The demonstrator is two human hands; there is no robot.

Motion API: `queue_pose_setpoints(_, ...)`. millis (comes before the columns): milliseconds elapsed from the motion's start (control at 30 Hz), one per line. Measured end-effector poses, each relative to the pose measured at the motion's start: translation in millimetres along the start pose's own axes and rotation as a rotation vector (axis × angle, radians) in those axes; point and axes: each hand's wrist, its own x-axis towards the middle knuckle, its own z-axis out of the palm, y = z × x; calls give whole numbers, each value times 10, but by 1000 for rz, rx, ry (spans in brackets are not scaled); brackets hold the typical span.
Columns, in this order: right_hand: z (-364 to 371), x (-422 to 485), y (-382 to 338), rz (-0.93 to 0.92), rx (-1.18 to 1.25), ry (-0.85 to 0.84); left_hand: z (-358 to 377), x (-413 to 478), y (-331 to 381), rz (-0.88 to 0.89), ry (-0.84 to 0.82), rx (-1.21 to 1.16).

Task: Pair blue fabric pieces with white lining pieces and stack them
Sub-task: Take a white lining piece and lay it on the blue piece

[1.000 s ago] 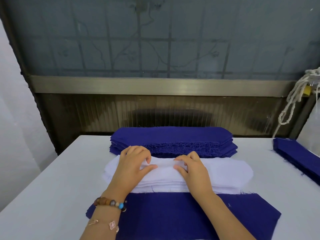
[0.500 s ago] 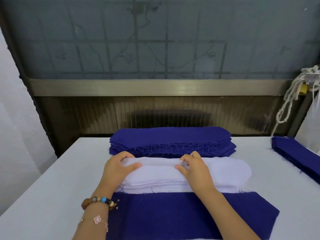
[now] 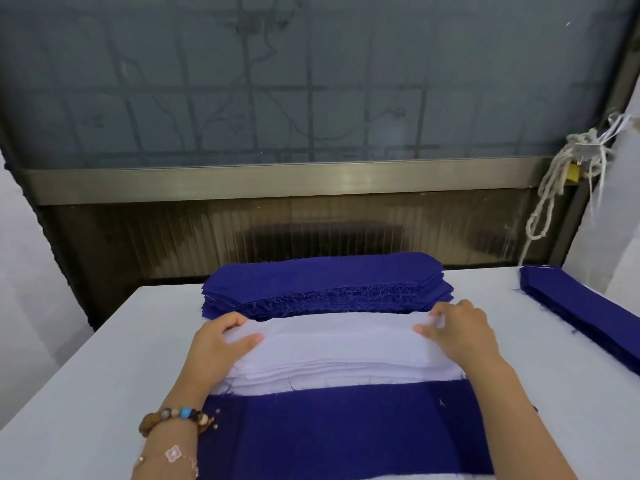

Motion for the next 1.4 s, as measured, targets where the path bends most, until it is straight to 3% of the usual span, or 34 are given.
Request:
queue_pose_setpoints(400,-90,4,109,254,-198,167,4,-2,4,-2,-11,10)
queue_pose_setpoints(567,-41,10,78,206,62,142,14,-10,-7,-3,5,15)
queue_pose_setpoints(800,16,68,75,239,293,168,-29,-30,40,-13,255,-97)
queue_pose_setpoints(1067,7,119,80,284,342,185,6,-63,56,-30,363,-93)
queue_pose_setpoints(1400,-134,36,13,148,376,328,-84,-79,320,-39,471,-149)
